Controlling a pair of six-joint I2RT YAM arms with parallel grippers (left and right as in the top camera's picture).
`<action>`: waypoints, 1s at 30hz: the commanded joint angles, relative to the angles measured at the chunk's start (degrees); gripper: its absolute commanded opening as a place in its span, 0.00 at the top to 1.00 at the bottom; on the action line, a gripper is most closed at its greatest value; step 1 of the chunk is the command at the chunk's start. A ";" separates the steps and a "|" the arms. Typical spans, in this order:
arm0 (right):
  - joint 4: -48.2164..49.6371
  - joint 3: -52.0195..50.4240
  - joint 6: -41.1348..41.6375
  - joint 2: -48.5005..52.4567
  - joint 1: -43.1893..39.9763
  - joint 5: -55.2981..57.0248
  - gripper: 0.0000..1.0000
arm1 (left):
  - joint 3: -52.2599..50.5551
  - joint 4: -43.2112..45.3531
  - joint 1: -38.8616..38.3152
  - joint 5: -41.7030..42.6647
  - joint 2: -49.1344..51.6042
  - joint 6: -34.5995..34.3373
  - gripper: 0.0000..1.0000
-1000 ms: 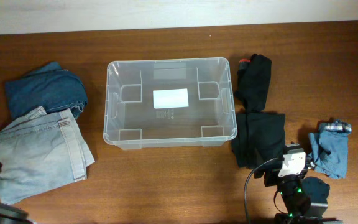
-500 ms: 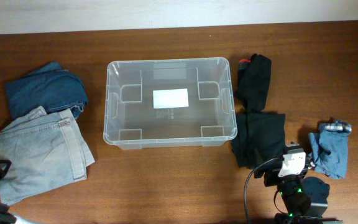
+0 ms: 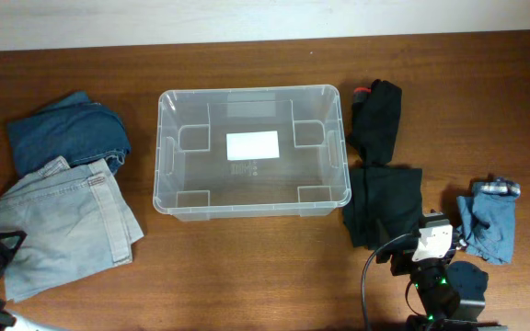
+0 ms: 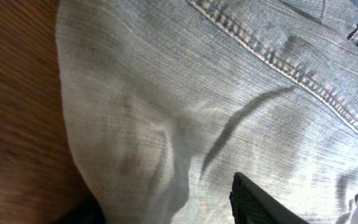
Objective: Pack container
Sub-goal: 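Reach the left gripper down and grasp the light-blue jeans, then lift the light-blue jeans with the left gripper over the container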
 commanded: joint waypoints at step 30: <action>-0.22 -0.35 0.68 -0.44 -0.35 -0.33 0.01 | 32.89 -30.45 -20.00 33.16 -38.73 -10.97 1.00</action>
